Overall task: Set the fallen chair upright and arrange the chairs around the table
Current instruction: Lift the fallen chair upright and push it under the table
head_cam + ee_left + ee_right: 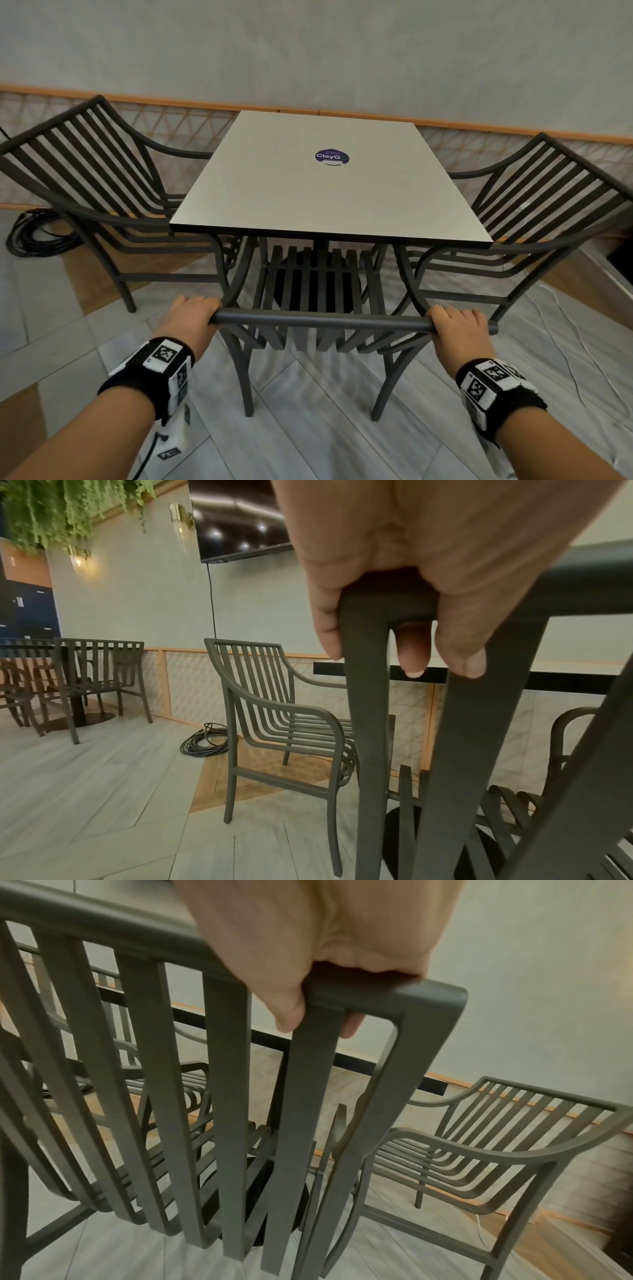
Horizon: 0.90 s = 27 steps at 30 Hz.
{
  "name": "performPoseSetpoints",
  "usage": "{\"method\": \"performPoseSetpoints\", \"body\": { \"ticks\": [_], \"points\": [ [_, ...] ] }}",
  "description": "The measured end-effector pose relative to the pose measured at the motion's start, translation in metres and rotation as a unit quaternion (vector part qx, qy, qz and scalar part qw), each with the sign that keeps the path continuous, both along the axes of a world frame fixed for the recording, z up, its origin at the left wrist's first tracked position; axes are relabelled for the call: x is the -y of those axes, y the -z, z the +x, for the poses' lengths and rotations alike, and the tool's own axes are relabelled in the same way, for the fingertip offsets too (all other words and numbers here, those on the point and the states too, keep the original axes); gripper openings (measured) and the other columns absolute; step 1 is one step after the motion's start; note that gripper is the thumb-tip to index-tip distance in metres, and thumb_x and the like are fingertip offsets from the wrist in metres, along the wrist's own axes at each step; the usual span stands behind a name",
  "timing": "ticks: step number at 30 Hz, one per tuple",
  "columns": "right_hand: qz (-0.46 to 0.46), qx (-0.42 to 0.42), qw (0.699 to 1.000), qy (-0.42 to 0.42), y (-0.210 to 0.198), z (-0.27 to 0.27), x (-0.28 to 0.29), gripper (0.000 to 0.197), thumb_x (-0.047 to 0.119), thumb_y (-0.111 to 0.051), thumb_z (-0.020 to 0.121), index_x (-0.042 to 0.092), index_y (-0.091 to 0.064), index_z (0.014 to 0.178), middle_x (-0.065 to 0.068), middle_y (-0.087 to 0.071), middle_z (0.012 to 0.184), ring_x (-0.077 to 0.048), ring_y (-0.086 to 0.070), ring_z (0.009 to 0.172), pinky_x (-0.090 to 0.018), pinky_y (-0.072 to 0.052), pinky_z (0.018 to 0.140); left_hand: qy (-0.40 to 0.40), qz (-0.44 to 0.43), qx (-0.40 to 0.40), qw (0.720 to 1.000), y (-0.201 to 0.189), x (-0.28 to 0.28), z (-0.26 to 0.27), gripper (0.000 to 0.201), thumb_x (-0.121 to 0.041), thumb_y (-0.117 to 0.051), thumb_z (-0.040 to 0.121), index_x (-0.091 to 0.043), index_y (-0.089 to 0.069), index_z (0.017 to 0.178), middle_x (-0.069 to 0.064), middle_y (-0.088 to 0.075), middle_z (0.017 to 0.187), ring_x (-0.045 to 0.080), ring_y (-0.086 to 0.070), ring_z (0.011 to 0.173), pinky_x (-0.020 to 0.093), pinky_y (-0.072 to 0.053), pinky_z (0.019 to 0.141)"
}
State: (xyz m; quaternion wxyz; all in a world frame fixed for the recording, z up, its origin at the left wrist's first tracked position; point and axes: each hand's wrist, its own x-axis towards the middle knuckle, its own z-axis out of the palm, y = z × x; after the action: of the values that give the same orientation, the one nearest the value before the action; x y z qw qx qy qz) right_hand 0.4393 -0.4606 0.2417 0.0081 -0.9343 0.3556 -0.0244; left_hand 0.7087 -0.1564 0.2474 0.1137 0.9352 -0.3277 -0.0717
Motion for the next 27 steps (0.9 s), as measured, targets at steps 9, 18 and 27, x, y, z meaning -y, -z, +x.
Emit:
{"method": "performPoseSetpoints", "body": {
  "ticks": [9, 18, 27],
  "points": [
    [-0.001, 0.001, 1.000, 0.004, -0.001, 0.002, 0.002, 0.016, 0.012, -0.051, 0.086, 0.025, -0.052, 0.095, 0.001, -0.063, 0.093, -0.025, -0.055, 0.096, -0.049, -0.031, 0.106, 0.003, 0.047, 0.013, 0.999, 0.000, 0.004, 0.001, 0.005, -0.027, -0.051, 0.095, -0.028, -0.051, 0.090, -0.005, -0.055, 0.092, 0.017, -0.044, 0.090, 0.027, -0.036, 0.083],
    [-0.004, -0.014, 1.000, 0.007, -0.003, 0.009, -0.010, 0.016, 0.011, -0.049, 0.086, 0.024, -0.049, 0.095, -0.002, -0.061, 0.096, -0.029, -0.053, 0.098, -0.049, -0.032, 0.100, 0.011, 0.119, 0.001, 0.993, -0.011, 0.000, 0.009, 0.016, -0.028, -0.050, 0.096, -0.018, -0.056, 0.107, 0.005, -0.061, 0.113, 0.026, -0.048, 0.109, 0.034, -0.040, 0.095],
    [-0.014, -0.030, 0.999, 0.007, -0.002, 0.007, -0.005, 0.011, 0.015, -0.051, 0.086, 0.020, -0.051, 0.095, -0.006, -0.063, 0.095, -0.031, -0.055, 0.098, -0.052, -0.030, 0.105, -0.034, 0.095, -0.019, 0.995, -0.008, 0.002, 0.003, 0.015, -0.027, -0.050, 0.096, -0.019, -0.056, 0.106, 0.006, -0.059, 0.115, 0.029, -0.045, 0.115, 0.044, -0.046, 0.094]
  ]
}}
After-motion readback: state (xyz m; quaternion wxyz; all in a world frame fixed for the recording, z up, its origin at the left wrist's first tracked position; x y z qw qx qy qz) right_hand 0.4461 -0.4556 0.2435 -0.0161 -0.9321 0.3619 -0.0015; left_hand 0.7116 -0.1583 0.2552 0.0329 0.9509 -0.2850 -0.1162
